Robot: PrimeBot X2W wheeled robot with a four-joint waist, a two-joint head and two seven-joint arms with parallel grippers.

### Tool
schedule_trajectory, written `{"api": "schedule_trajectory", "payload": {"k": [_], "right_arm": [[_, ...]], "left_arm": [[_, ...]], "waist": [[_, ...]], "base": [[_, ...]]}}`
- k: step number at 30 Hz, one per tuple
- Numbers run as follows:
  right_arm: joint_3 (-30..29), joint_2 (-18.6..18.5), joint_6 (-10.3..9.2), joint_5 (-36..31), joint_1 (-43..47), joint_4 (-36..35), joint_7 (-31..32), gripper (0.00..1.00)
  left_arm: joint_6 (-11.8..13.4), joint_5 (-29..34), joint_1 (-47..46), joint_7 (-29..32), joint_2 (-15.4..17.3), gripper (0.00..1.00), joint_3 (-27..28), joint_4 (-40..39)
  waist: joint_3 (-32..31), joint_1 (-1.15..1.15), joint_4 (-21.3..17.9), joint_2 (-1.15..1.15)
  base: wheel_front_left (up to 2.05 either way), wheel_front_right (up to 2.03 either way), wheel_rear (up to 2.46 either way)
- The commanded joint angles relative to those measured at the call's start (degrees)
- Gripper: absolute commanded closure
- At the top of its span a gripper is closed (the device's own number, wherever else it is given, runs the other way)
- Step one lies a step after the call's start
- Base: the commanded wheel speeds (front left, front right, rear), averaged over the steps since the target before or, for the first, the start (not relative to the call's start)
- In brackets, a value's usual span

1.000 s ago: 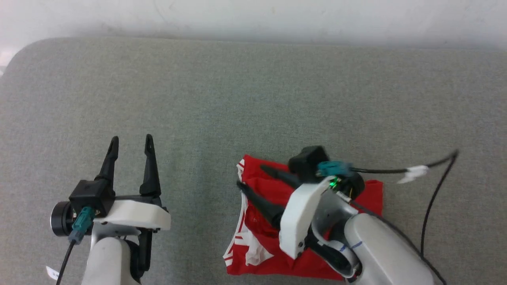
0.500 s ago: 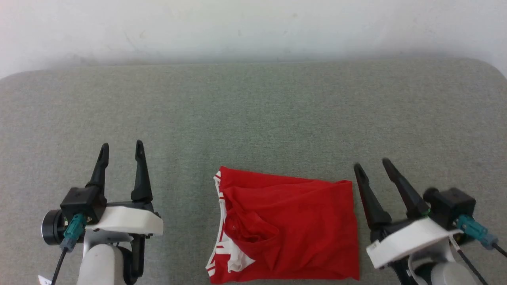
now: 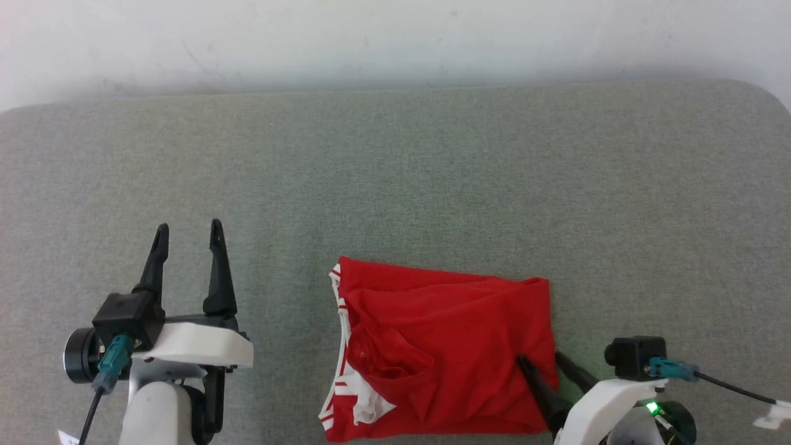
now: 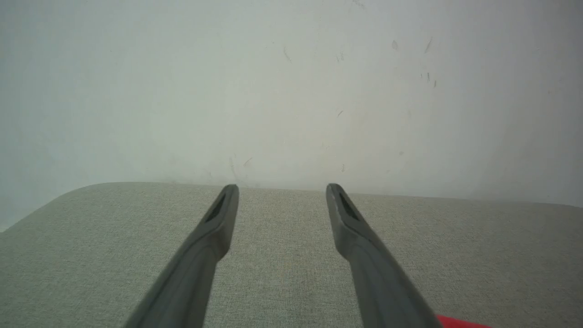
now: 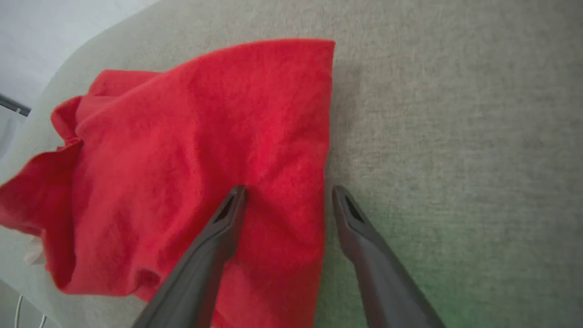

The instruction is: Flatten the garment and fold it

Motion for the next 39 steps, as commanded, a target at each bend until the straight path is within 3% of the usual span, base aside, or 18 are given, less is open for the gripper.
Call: {"api": "schedule_trajectory", "payload": {"k": [1, 6, 9, 10, 13, 18, 24, 29, 39], "right_arm": [[0.33, 0.06, -0.04, 0.86, -1.00, 0.75, 1.19, 0.00], [0.76, 0.06, -0.04, 2.18, -2.95, 4.41, 8.32, 0.00], [0.47, 0.06, -0.04, 2.10, -4.21, 5.20, 10.59, 0.86], [0.42, 0.06, -0.04, 1.76, -4.63, 5.27, 11.15, 1.00], [0.81, 0.06, -0.04, -0.92, -6.43, 4.01, 11.71, 1.00], [4.06, -0.89, -0.04, -14.25, -11.45, 0.57, 15.57, 1.00], [10.37, -10.26, -0.04, -19.75, -21.21, -1.27, 19.51, 1.00], [13.26, -18.33, -0.04, -21.68, -28.85, 1.20, 18.63, 1.00], [8.51, -25.82, -0.04, -23.71, -37.12, 11.55, 14.10, 1.00]], "left_arm": [[-0.36, 0.47, 0.12, -0.27, -0.16, 0.00, 0.11, 0.11], [-0.41, 0.50, 0.23, -0.27, -0.20, 0.00, -0.18, 0.54], [-0.51, 0.45, 0.39, -0.27, -0.22, 0.00, -0.28, 0.92], [-0.49, 0.45, 0.49, -0.27, -0.22, 0.00, -0.30, 0.99], [-0.37, 0.26, 0.82, -0.27, -0.24, 0.00, -0.17, 1.14], [0.09, 0.11, 1.73, -0.27, -0.26, 0.00, 0.71, 0.33], [1.05, -0.36, 2.86, -0.27, -0.28, 0.00, 1.92, -1.91], [1.28, -0.53, 1.82, -0.27, -0.29, 0.00, 2.07, -2.84], [0.91, 0.30, -3.52, -0.27, 0.36, 0.00, 2.42, -4.98]], "waist": [[0.15, 0.00, 0.22, 0.00], [-0.14, 0.00, 0.81, 0.00], [-0.55, 0.00, 1.00, 0.00], [-0.69, 0.00, 1.00, 0.00], [-1.07, 0.00, 0.72, 0.00], [-1.10, 0.00, -1.49, 0.00], [-0.12, 0.00, -6.49, 0.00], [1.85, 0.00, -10.75, 0.00], [9.72, 0.00, -16.33, 0.00]], "base": [[0.00, 0.00, 0.00], [0.00, 0.00, 0.00], [0.00, 0.00, 0.00], [0.00, 0.00, 0.00], [0.00, 0.00, 0.00], [0.00, 0.00, 0.00], [0.00, 0.00, 0.00], [0.00, 0.00, 0.00], [0.00, 0.00, 0.00]]}}
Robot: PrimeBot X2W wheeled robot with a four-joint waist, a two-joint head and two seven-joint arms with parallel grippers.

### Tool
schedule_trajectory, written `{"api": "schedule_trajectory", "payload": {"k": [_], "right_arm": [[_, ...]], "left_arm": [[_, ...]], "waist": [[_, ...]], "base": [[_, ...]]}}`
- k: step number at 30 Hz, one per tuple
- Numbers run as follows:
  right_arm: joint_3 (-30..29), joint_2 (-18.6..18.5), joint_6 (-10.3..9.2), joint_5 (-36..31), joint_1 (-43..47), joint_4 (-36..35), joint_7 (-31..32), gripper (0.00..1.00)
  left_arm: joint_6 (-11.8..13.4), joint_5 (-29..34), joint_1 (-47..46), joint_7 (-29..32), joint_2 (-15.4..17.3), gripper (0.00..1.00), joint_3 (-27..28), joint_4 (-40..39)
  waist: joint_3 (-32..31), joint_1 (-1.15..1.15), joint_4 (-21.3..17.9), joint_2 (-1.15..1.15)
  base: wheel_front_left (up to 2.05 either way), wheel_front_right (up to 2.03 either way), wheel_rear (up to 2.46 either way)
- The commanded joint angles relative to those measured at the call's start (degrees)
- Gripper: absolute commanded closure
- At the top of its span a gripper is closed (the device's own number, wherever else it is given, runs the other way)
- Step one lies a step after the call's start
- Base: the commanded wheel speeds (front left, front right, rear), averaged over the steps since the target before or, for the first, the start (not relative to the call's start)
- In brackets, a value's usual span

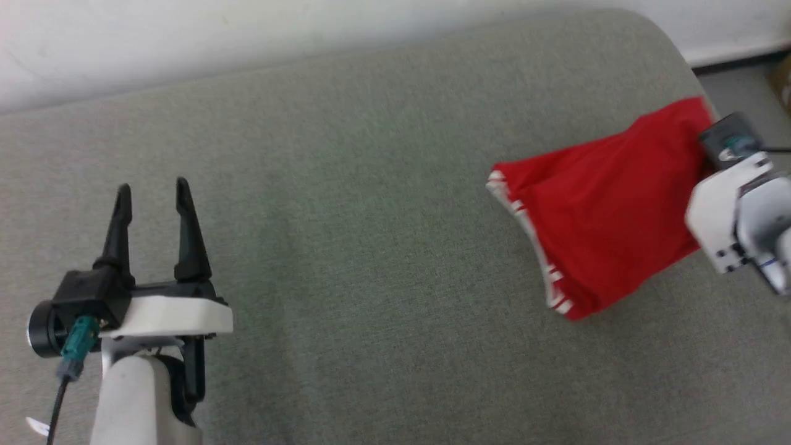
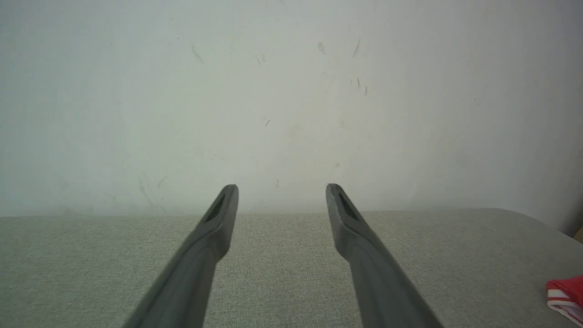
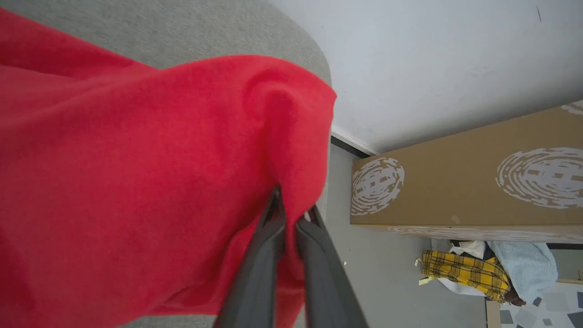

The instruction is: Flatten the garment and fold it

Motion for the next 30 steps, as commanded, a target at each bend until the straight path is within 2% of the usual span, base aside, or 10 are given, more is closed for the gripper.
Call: {"api": "schedule_trajectory", "payload": {"k": [1, 9, 17, 18, 19, 25, 30], "right_arm": [[-1.78, -0.55, -0.14, -1.13, -1.82, 1.89, -1.49, 1.00], [-12.50, 0.34, -0.14, -7.19, -6.21, 11.26, -8.26, 1.00], [-22.10, 3.14, -0.14, -14.53, -8.09, 18.01, -12.79, 1.00], [-23.53, 3.74, -0.14, -15.13, -8.11, 18.69, -13.00, 0.87], [-24.78, 4.26, -0.14, -15.62, -8.08, 19.34, -13.23, 0.00], [-29.56, 6.11, -0.14, -17.52, -7.09, 20.68, -14.95, 0.00], [-32.10, 8.39, -0.14, -15.18, -4.03, 20.02, -20.11, 0.00]], "left_arm": [[-0.21, 0.44, -1.38, -0.27, 0.48, 0.00, 0.42, -0.45], [-1.18, 1.71, -4.37, -0.27, 1.97, 0.00, 0.05, -0.80], [-1.44, 2.53, -5.30, -0.27, 2.03, 0.00, -1.05, -0.78], [-1.47, 2.53, -5.23, -0.27, 1.97, 0.00, -1.20, -0.57], [-1.47, 2.53, -5.06, -0.27, 1.89, 0.00, -1.33, -0.35], [-1.18, 2.27, -3.39, -0.27, 1.27, 0.00, -1.95, 1.41], [-1.12, 1.25, -0.32, -0.27, 0.57, 0.00, -2.64, 3.66]], "waist": [[5.19, -0.01, -3.23, 0.00], [10.03, -0.01, -2.29, 0.00], [10.71, -0.01, 0.58, 0.00], [10.33, -0.01, 0.92, 0.00], [9.83, -0.01, 1.23, 0.00], [5.18, -0.01, 2.45, 0.00], [-1.60, -0.01, 3.82, 0.00]], "base": [[0.00, 0.00, 0.00], [0.00, 0.00, 0.00], [0.00, 0.00, 0.00], [0.00, 0.00, 0.00], [0.00, 0.00, 0.00], [0.00, 0.00, 0.00], [0.00, 0.00, 0.00]]}}
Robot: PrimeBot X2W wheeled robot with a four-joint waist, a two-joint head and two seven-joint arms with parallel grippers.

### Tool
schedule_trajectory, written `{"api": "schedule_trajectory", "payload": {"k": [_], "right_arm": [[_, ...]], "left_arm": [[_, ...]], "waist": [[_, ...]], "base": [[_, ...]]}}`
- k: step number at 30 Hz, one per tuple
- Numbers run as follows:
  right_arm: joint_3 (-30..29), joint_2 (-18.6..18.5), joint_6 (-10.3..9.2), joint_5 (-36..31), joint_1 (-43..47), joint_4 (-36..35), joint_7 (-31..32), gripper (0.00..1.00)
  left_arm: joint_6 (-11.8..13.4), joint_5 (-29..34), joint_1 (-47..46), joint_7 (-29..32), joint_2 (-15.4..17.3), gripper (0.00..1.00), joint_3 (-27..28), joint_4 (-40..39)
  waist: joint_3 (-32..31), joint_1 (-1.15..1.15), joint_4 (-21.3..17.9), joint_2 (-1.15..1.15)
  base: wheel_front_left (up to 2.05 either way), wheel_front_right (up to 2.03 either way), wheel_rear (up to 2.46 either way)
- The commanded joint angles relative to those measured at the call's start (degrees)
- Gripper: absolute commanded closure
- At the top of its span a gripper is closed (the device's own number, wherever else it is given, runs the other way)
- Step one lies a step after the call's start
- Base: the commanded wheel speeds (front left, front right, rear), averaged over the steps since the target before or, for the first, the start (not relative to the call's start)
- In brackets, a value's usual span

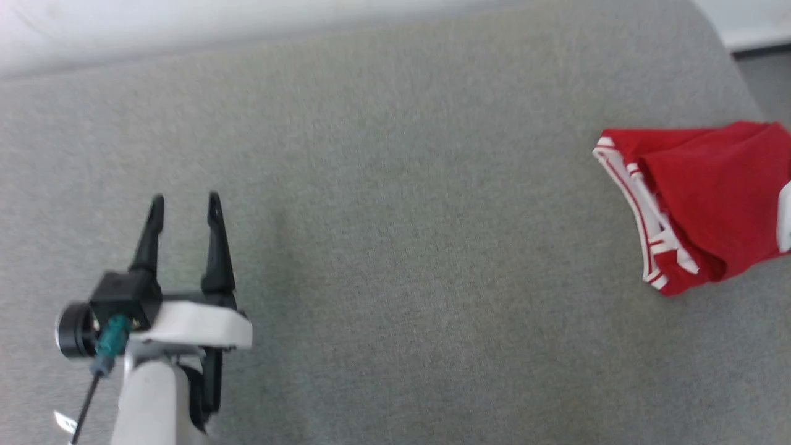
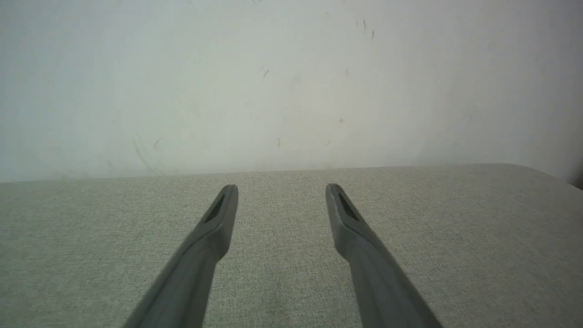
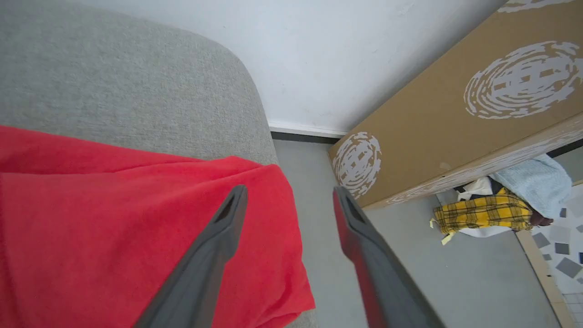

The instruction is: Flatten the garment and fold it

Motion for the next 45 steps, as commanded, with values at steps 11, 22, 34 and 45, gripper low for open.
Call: {"api": "schedule_trajectory", "payload": {"k": [11, 22, 34, 45], "right_arm": [[0.11, 9.26, -0.13, 9.30, 13.83, -14.93, -11.22, 0.00], [6.68, 16.05, -0.13, 15.83, 30.13, -32.84, -15.05, 0.00], [13.10, 17.23, -0.13, 21.87, 38.76, -36.89, -13.53, 0.00], [12.73, 17.25, -0.13, 24.03, 40.70, -35.50, -14.51, 0.00]], "left_arm": [[-0.40, -3.54, 6.50, -0.27, -0.76, 0.00, -2.04, 2.08], [-0.24, -5.66, 8.81, -0.27, -0.91, 0.00, -5.36, 4.20], [0.78, -6.59, 9.67, -0.27, -0.93, 0.00, -8.10, 4.92], [1.24, -7.19, 10.99, -0.27, -0.93, 0.00, -8.91, 5.29]], "waist": [[-15.03, 0.01, 5.15, 0.00], [-18.71, 0.01, 9.07, 0.00], [-19.99, 0.01, 11.55, 0.00], [-20.17, 0.01, 11.79, 0.00]], "base": [[0.00, 0.00, 0.00], [0.00, 0.00, 0.00], [0.00, 0.00, 0.00], [0.00, 0.00, 0.00]]}}
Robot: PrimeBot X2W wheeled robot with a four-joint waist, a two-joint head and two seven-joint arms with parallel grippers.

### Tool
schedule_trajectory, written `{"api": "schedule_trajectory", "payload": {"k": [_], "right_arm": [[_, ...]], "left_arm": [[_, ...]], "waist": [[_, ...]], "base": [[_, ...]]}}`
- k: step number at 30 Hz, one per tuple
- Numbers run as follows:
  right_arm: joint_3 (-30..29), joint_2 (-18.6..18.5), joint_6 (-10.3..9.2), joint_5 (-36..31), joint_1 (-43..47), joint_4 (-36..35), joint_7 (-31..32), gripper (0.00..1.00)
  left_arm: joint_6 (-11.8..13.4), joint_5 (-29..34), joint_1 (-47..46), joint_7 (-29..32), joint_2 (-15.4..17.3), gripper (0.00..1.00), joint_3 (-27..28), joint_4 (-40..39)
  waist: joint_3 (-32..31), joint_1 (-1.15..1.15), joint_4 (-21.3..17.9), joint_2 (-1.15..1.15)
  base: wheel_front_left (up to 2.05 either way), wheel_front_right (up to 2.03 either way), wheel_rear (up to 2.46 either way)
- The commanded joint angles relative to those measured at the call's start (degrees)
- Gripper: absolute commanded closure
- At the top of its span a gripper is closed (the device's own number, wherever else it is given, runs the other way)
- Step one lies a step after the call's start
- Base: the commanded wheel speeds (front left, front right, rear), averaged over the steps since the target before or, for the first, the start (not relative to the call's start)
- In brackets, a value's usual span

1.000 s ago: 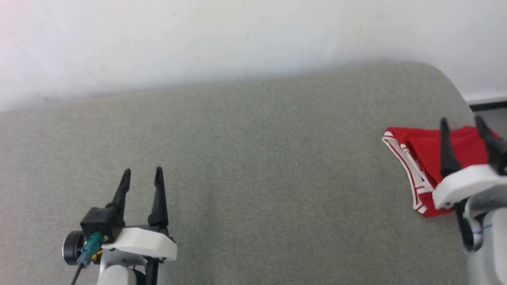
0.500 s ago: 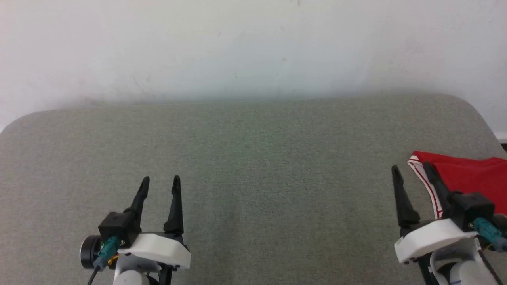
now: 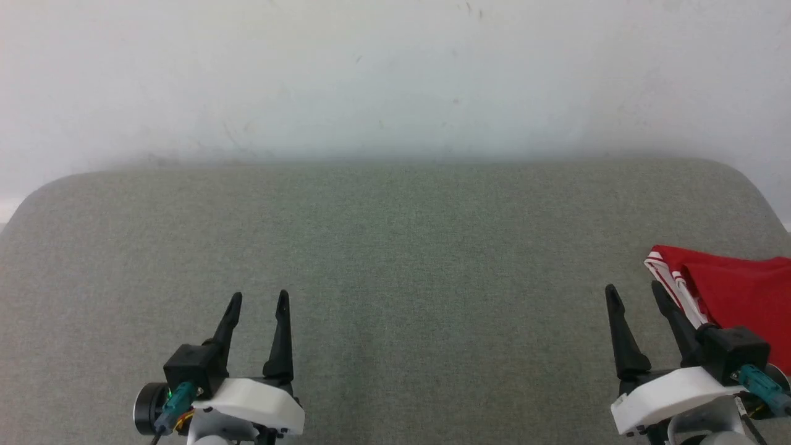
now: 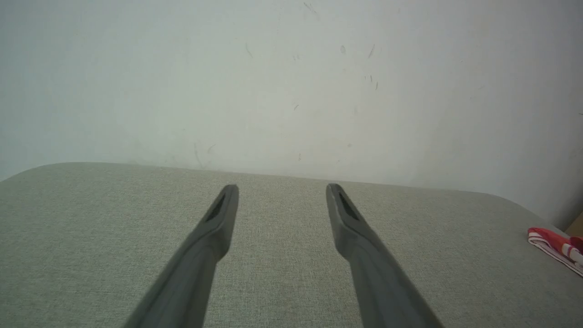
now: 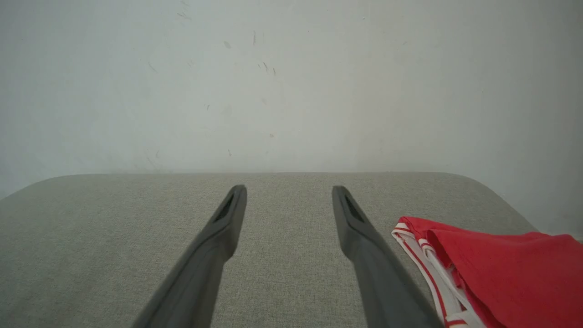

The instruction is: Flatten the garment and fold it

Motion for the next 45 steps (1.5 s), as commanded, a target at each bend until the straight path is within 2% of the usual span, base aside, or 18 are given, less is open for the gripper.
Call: {"api": "schedule_trajectory", "payload": {"k": [1, 14, 15, 45], "right_arm": [[-0.21, 0.22, -0.12, 0.34, 0.69, 0.18, -0.34, 0.00], [-0.35, 0.22, -0.12, 0.72, 0.53, 0.29, -0.41, 0.00], [-0.23, 0.00, 0.00, 0.41, -0.01, 0.16, -0.04, 1.00], [0.35, -0.01, -0.02, -1.13, -0.33, -0.72, 1.56, 1.00]], "left_arm": [[0.37, -0.40, 0.57, -0.27, -0.10, 0.00, 0.02, 0.24], [0.49, -0.50, 0.39, -0.27, -0.10, 0.00, 0.55, 0.37], [0.19, -0.27, 0.00, 0.00, 0.00, 1.00, 0.34, 0.22], [0.43, 1.57, 0.35, 2.52, -0.01, 1.00, 0.74, -1.87]], "waist": [[0.14, 0.00, -0.14, 0.00], [0.41, 0.00, -0.47, 0.00], [0.42, 0.00, -0.47, 0.00], [0.87, 0.00, -0.77, 0.00]], "base": [[0.00, 0.00, 0.00], [0.00, 0.00, 0.00], [0.00, 0.00, 0.00], [0.00, 0.00, 0.00]]}}
